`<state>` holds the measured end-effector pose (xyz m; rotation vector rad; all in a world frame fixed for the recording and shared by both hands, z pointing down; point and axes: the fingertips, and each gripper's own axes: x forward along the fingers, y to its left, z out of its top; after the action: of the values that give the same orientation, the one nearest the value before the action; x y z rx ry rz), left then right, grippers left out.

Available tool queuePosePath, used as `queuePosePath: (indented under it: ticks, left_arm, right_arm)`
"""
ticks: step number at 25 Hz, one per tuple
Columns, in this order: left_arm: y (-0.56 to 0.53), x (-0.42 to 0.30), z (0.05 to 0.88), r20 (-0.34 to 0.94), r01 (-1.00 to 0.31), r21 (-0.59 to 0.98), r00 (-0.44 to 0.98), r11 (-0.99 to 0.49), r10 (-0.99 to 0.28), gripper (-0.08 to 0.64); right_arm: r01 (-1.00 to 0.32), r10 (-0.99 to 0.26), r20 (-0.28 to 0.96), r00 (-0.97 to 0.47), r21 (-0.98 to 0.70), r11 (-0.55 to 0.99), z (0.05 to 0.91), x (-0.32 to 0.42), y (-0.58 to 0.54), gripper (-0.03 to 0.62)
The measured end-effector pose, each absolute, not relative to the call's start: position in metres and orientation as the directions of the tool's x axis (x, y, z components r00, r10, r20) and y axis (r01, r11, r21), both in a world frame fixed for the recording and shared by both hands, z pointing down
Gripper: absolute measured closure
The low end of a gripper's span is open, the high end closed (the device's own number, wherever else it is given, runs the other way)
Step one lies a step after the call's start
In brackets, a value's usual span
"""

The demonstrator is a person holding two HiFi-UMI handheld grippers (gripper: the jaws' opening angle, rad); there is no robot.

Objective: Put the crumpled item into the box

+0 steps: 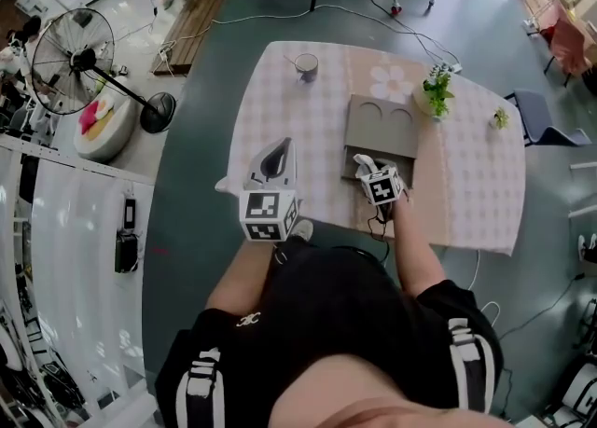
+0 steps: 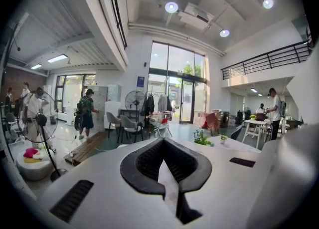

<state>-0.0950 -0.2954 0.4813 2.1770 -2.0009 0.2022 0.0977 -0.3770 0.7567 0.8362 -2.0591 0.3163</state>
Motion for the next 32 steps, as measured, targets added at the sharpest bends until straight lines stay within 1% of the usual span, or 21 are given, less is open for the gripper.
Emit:
queuePosePath:
  ticks: [2,5,8,11,13,18,20,22,23,26,32]
  left_arm:
    - [-0.298,-0.093,0.48,0.211,-0.995,0.042,0.094,-0.087,-0.973,0.57]
    - [-0.301,-0.088,0.478,0.202,-0.994,0.041,0.112,-0.106,-0.973,0.569]
    - [-0.306,-0.078,0.473,0.188,-0.99,0.039,0.142,-0.137,-0.972,0.57]
    - [-0.314,-0.065,0.468,0.171,-0.985,0.04,0.174,-0.17,-0.97,0.569]
    - [-0.321,-0.056,0.465,0.157,-0.98,0.04,0.197,-0.193,-0.968,0.57]
    - [-0.334,-0.027,0.454,0.127,-0.966,0.034,0.259,-0.256,-0.958,0.57]
    - [-0.337,-0.016,0.449,0.116,-0.957,0.033,0.291,-0.289,-0.95,0.569]
    - [-0.338,-0.003,0.442,0.103,-0.946,0.028,0.325,-0.324,-0.94,0.569]
    - [-0.337,0.002,0.439,0.096,-0.941,0.027,0.339,-0.338,-0.936,0.569]
    - [-0.335,0.014,0.433,0.086,-0.93,0.025,0.366,-0.366,-0.927,0.569]
    - [-0.334,0.022,0.43,0.08,-0.919,0.021,0.393,-0.393,-0.916,0.569]
  right_arm:
    - [-0.66,-0.456,0.776,-0.437,0.068,0.748,0.745,0.093,-0.377,0.481]
    - [-0.672,-0.501,0.714,-0.489,0.059,0.738,0.721,0.091,-0.383,0.476]
    - [-0.721,-0.559,0.627,-0.542,-0.006,0.693,0.686,0.096,-0.391,0.476]
    - [-0.765,-0.655,0.488,-0.578,-0.045,0.642,0.629,0.104,-0.401,0.477]
    - [-0.783,-0.716,0.381,-0.585,-0.036,0.621,0.586,0.111,-0.405,0.477]
    - [-0.839,-0.837,0.093,-0.54,0.017,0.544,0.472,0.14,-0.398,0.48]
    - [-0.867,-0.867,-0.003,-0.497,0.04,0.497,0.435,0.153,-0.388,0.498]
    - [-0.897,-0.894,-0.073,-0.442,0.069,0.437,0.407,0.168,-0.377,0.568]
    - [-0.908,-0.903,-0.097,-0.418,0.076,0.412,0.397,0.174,-0.371,0.589]
    - [-0.935,-0.927,-0.126,-0.353,0.073,0.347,0.383,0.191,-0.358,0.589]
    - [-0.95,-0.945,-0.102,-0.312,0.049,0.308,0.397,0.201,-0.348,0.591]
